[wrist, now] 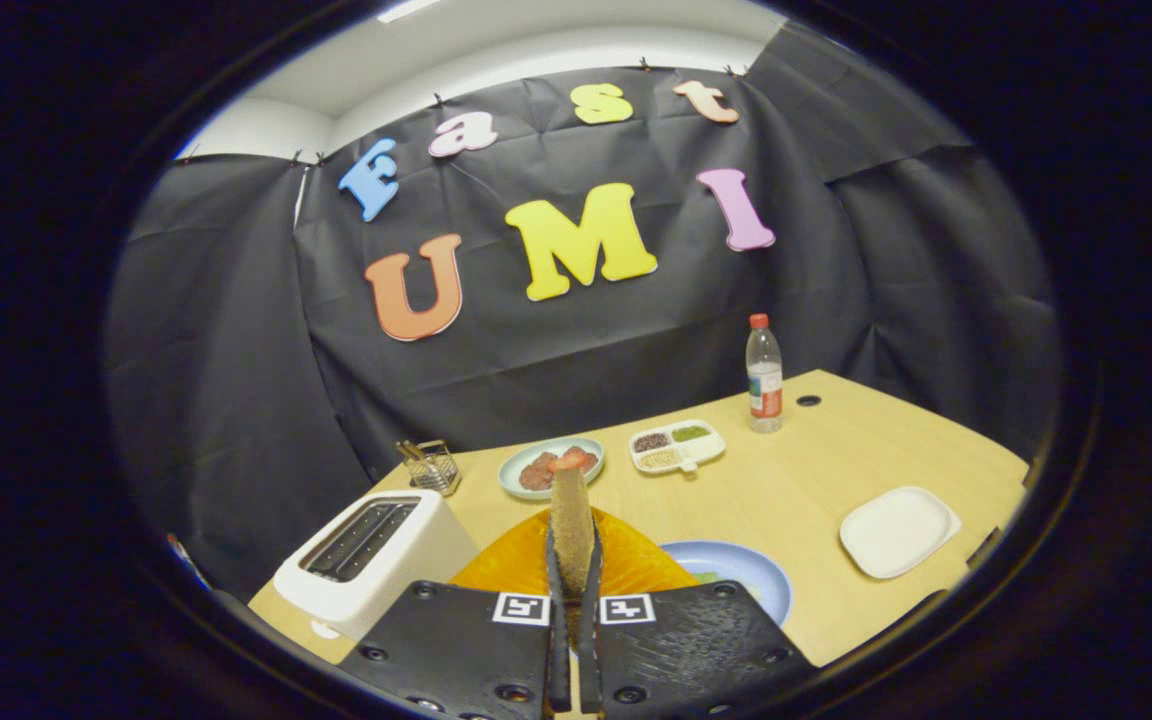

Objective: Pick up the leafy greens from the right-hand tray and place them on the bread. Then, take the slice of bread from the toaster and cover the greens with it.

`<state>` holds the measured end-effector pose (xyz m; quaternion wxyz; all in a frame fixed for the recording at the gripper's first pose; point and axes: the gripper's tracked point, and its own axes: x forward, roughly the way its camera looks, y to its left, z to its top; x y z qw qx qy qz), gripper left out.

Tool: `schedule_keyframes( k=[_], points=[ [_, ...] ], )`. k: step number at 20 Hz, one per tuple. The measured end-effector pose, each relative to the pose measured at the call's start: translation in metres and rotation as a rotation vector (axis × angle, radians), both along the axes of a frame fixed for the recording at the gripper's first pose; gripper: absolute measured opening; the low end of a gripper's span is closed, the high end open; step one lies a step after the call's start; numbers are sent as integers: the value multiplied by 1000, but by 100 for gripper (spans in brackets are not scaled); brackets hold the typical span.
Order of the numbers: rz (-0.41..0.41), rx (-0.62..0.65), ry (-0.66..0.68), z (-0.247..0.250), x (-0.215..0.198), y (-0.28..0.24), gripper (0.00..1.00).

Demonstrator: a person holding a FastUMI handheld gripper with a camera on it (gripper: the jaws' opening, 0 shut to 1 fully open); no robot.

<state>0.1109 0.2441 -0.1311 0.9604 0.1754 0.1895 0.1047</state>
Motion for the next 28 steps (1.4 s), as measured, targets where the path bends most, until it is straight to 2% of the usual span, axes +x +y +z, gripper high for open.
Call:
schedule_keyframes(
  k=[6, 12, 18, 25, 28],
  points=[
    [-46, 133, 100, -46, 8, -13, 4],
    [-90, 141, 152, -75, 11, -44, 6],
    [-90, 133, 189, -96, 9, -63, 27],
    [-101, 87, 189, -100, 12, -81, 62],
    [-114, 32, 126, -79, 10, -93, 76]
  ],
)
